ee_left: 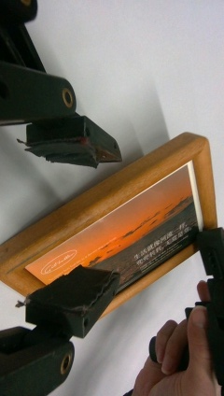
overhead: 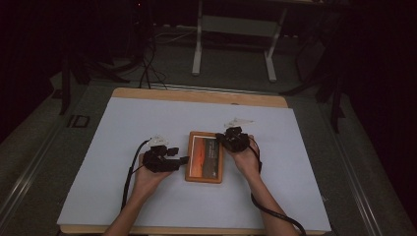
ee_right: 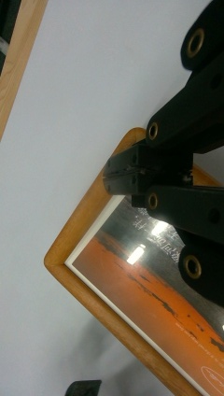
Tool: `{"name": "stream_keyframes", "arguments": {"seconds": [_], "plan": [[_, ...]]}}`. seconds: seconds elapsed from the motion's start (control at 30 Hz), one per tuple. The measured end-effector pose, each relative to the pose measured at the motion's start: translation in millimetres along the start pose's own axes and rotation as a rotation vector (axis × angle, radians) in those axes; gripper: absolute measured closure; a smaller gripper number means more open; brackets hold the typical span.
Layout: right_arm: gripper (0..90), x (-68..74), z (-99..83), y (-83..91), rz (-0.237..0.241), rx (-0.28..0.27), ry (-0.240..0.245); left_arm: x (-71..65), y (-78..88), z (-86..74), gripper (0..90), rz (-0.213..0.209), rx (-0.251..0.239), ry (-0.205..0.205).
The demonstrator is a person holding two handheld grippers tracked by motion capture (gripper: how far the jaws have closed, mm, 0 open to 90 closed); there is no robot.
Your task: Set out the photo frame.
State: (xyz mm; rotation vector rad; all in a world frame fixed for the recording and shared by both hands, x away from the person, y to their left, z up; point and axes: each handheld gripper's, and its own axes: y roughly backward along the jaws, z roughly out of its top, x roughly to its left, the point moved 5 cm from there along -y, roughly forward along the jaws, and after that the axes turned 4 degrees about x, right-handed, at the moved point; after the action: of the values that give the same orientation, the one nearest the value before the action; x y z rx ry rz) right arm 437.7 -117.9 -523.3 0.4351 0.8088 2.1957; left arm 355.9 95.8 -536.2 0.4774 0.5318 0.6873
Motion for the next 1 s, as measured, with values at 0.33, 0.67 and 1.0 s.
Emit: {"name": "stream_keyframes", "arguments": {"seconds": [0.33,0.67,1.0], "plan": [[89.9,-5.6,-2.2,-0.3,-0.004,0.003,-0.023,-9.8,-9.2,-3.5,31.8,-0.01,0.025,-0.004],[89.9,-12.8,-6.7,-1.1,-0.011,0.01,-0.043,-26.7,-16.7,-4.2,27.0,-0.034,0.042,0.002],[89.9,-25.6,-18.1,-6.0,-0.025,0.032,-0.096,-45.9,-25.6,-4.8,25.4,-0.029,0.062,-0.013]]}}
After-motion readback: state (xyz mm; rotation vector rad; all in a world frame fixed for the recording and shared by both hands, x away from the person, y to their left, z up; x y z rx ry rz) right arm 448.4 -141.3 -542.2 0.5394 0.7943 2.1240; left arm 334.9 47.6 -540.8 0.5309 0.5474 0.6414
